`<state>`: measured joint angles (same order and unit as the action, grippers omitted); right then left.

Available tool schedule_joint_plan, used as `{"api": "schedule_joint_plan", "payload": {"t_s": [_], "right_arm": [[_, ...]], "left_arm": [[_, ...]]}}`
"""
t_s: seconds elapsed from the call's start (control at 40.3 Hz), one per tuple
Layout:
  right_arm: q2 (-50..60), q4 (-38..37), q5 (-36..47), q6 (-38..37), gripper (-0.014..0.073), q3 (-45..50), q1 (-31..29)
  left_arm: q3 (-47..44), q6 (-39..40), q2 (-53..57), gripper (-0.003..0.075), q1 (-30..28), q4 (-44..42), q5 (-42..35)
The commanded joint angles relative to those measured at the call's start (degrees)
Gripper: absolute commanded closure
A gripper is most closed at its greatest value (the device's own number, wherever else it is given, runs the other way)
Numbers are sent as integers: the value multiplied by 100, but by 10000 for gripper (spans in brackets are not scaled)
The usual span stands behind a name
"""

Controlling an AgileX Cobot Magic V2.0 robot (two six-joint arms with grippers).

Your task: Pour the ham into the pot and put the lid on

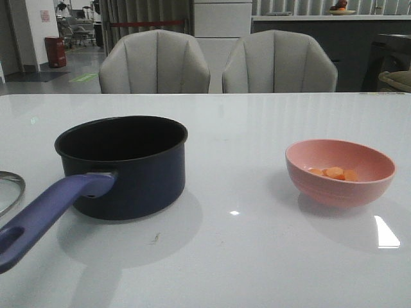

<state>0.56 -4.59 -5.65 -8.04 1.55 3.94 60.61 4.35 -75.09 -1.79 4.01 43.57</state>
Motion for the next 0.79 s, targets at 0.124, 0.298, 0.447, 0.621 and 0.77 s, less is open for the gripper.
{"api": "schedule_joint_plan", "payload": {"t_s": [0.124, 0.298, 0.447, 0.621, 0.77], "right_arm": [[119, -105, 458, 13, 445, -30, -14], [119, -105, 458, 13, 445, -30, -14], [119, -105, 458, 13, 445, -30, -14], [119, -105, 458, 13, 445, -30, -14], [119, -105, 458, 13, 445, -30, -14]], "left_arm": [[-459, -10, 1680, 83, 610, -79, -726], [-1208, -10, 2917, 83, 819, -78, -1040], [-1944, -10, 4177, 83, 819, -78, -1328], [-2687, -10, 5282, 83, 894, -129, -1745], [-3243, -10, 5943, 83, 1107, -230, -1912]]}}
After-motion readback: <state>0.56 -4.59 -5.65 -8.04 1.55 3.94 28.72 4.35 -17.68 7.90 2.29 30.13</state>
